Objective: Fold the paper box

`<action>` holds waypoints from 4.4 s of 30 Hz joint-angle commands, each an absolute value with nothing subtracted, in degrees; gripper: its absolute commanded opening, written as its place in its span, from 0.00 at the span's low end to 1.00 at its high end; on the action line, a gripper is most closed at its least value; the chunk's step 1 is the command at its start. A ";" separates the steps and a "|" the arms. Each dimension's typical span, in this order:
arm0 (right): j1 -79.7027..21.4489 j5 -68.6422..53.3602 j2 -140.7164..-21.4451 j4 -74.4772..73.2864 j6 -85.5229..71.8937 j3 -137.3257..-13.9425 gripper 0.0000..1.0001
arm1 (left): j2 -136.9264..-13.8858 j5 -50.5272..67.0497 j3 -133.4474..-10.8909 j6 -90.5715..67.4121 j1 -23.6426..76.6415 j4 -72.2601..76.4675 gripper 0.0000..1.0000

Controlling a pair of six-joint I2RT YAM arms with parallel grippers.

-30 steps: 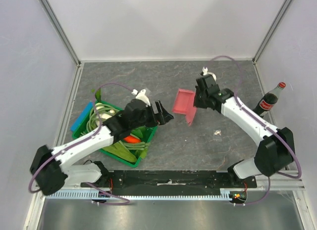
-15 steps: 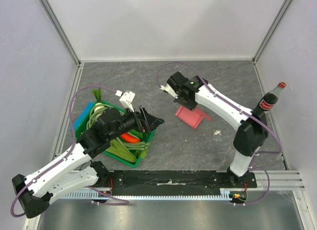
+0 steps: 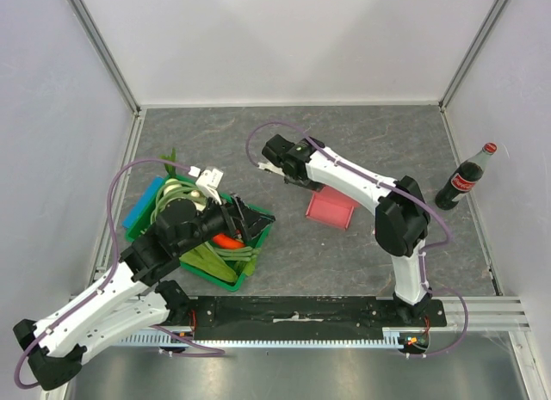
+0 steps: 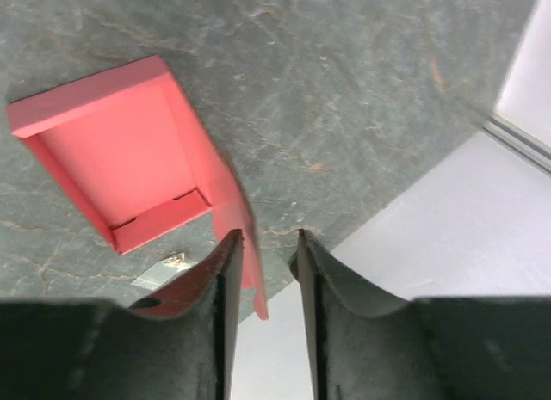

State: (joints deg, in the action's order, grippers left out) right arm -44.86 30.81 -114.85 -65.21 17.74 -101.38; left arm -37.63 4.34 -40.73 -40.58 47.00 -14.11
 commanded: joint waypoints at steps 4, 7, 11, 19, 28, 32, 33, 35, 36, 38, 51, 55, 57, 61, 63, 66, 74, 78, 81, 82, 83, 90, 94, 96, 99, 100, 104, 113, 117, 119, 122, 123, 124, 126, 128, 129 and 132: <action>-46.58 48.14 -109.35 -61.53 4.42 -109.32 0.70 | -37.62 2.55 -39.90 -38.41 47.02 -13.01 0.92; -45.97 38.88 -99.70 -60.56 -8.11 -104.80 0.89 | -37.00 1.41 -39.46 -37.71 47.02 -13.36 0.92; -38.54 33.09 -80.05 -54.17 -24.49 -84.95 0.97 | -37.35 0.09 -39.20 -36.56 47.11 -13.45 0.92; -11.01 11.54 -52.39 -42.55 -32.70 -45.63 0.98 | -40.43 3.16 -39.46 -36.21 47.02 -10.37 0.92; 2.47 -7.03 -72.66 -38.51 -28.13 -44.29 0.80 | -39.03 3.61 -38.59 -36.56 46.93 -10.63 0.91; -5.71 0.09 -77.95 -37.01 -28.65 -46.49 0.76 | -38.58 2.64 -37.88 -36.48 46.85 -10.55 0.91; -5.80 0.09 -79.44 -36.74 -28.48 -46.32 0.76 | -38.76 2.72 -37.97 -36.39 46.85 -10.63 0.91; -7.28 3.75 -82.70 -36.21 -27.77 -46.41 0.75 | -38.85 3.07 -38.23 -36.30 46.93 -10.63 0.91; -7.90 5.00 -83.31 -36.12 -27.60 -46.67 0.74 | -38.67 3.16 -38.32 -36.30 46.93 -10.63 0.91; -9.58 7.28 -85.07 -35.33 -26.99 -47.02 0.71 | -38.41 3.16 -38.32 -36.21 46.85 -10.63 0.91; -11.87 13.18 -85.71 -33.84 -28.82 -46.50 0.45 | -37.88 3.16 -38.58 -36.12 46.85 -11.78 0.92; -11.78 16.34 -80.17 -35.33 -30.32 -46.40 0.35 | -37.53 2.81 -38.58 -35.77 46.93 -12.57 0.91; -11.87 16.26 -76.92 -37.25 -29.28 -47.28 0.33 | -37.62 2.90 -38.76 -35.77 46.93 -12.57 0.91; -16.41 14.94 -72.08 -43.40 -27.69 -51.32 0.31 | -38.23 2.55 -39.11 -35.60 46.93 -12.39 0.91; -21.07 14.68 -69.80 -46.21 -27.60 -55.18 0.30 | -38.93 2.11 -39.46 -35.07 46.85 -12.04 0.91; -34.59 18.36 -69.17 -46.41 -28.56 -60.10 0.29 | -40.16 0.62 -40.16 -34.11 46.93 -12.04 0.91; -49.13 35.49 -89.00 -37.54 -16.02 -68.11 0.30 | -41.75 -1.40 -39.90 -33.92 46.93 -11.95 0.91; -48.00 37.01 -93.60 -33.93 -13.19 -67.33 0.30 | -39.91 -2.11 -39.11 -34.80 46.85 -13.62 0.91; -45.89 35.43 -93.52 -30.34 -12.14 -64.61 0.33 | -39.29 -2.72 -38.67 -34.98 46.85 -14.33 0.91; -45.53 34.20 -93.08 -29.19 -11.52 -63.29 0.36 | -40.16 -2.81 -38.67 -34.89 46.85 -14.15 0.91; -45.27 33.84 -92.64 -27.53 -11.17 -62.93 0.50 | -41.21 -2.90 -38.85 -34.98 46.85 -13.72 0.93; -44.30 33.84 -81.32 -28.38 -16.42 -59.34 0.80 | -55.62 -6.25 -40.87 -38.49 42.55 -7.43 0.98; -33.87 19.91 -70.07 -28.75 -25.82 -49.09 0.81 | -65.98 5.58 -43.14 -36.75 38.85 3.47 0.91; -26.06 9.47 -63.39 -25.15 -26.81 -45.02 0.80 | -73.26 11.74 -46.75 -31.92 38.85 7.27 0.86; -21.46 4.49 -59.68 -23.29 -23.91 -42.36 0.73 | -80.74 16.84 -49.48 -24.72 37.97 14.75 0.87; -20.92 4.40 -60.29 -23.20 -23.12 -42.36 0.68 | -82.51 19.31 -49.66 -22.87 36.84 19.12 0.87; -18.11 0.45 -65.47 -20.57 -19.08 -42.71 0.56 | -91.56 27.59 -53.95 -14.00 35.25 22.59 0.89; -17.49 1.93 -72.68 -16.00 -17.93 -44.47 0.46 | -101.94 28.82 -61.69 0.43 35.24 19.16 0.84; -17.49 1.32 -73.91 -14.24 -17.67 -43.95 0.45 | -104.85 31.55 -64.07 4.13 35.24 18.45 0.81; -17.40 1.49 -73.83 -12.75 -17.67 -43.33 0.44 | -105.73 31.90 -64.42 4.92 35.24 19.25 0.80; -17.40 1.23 -74.26 -11.69 -17.67 -42.71 0.39 | -107.22 32.26 -65.13 5.27 35.33 20.39 0.74; -17.40 1.06 -74.35 -11.52 -17.67 -42.71 0.37 | -107.84 32.69 -65.04 5.27 35.33 20.91 0.72; -17.49 1.05 -74.36 -11.17 -17.75 -42.63 0.34 | -108.10 33.13 -65.04 5.45 35.33 21.61 0.70; -17.49 1.14 -74.35 -11.08 -17.40 -42.63 0.33 | -108.80 33.66 -65.13 5.54 35.42 22.32 0.68; -17.40 1.32 -74.44 -10.90 -17.23 -42.54 0.30 | -109.16 34.19 -64.86 5.36 35.59 23.47 0.64; -17.49 1.06 -74.44 -10.90 -17.14 -42.54 0.28 | -109.25 34.19 -64.86 5.36 35.86 23.47 0.59; -17.58 0.44 -74.27 -9.41 -17.14 -41.84 0.20 | -108.99 31.91 -64.08 5.71 36.73 23.38 0.51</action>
State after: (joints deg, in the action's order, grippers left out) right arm -17.72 1.30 -74.13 -13.50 -17.76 -42.54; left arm -109.10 32.03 -63.02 2.70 35.53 19.73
